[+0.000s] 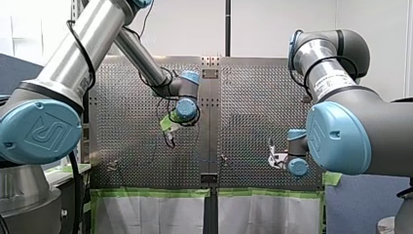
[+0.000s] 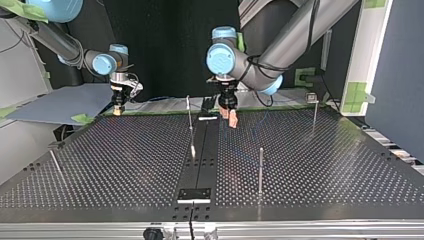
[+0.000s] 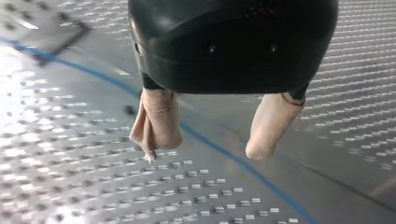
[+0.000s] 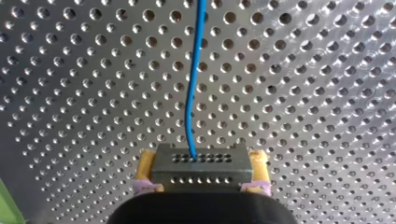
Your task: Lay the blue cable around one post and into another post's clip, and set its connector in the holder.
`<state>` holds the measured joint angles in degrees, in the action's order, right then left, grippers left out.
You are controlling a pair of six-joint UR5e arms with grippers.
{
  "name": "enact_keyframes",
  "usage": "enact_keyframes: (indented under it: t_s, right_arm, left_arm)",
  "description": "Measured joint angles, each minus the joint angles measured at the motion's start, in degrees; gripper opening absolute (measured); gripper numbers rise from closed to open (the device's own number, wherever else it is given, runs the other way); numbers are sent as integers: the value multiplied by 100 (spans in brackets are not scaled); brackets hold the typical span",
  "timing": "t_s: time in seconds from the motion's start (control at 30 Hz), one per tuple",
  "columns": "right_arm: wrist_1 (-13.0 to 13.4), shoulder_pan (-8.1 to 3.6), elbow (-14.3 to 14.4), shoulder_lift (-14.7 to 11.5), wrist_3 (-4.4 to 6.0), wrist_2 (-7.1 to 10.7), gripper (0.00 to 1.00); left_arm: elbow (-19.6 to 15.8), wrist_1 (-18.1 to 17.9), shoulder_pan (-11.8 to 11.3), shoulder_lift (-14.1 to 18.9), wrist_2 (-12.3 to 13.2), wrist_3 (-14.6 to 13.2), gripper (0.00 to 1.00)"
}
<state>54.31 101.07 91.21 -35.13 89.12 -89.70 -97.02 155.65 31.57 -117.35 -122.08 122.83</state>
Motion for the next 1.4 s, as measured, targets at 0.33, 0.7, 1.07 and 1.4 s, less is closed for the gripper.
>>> enact_keyframes:
  t_s: [0.33, 0.7, 1.07, 1.4]
  right_arm:
    - [3, -2, -1, 9, -2, 4, 0]
    - [19, -1, -2, 28, -7, 4, 0]
    - [19, 3, -2, 36, -9, 4, 0]
    - [11, 3, -2, 43, -16, 4, 0]
  left_arm:
    - [-3, -25, -142, 490, -129, 491, 100]
    - [0, -334, -426, 1066, 3, 1067, 100]
    - [-13, -402, -877, 1621, 161, 1646, 100]
    - [-385, -667, -1024, 1624, 582, 2182, 100]
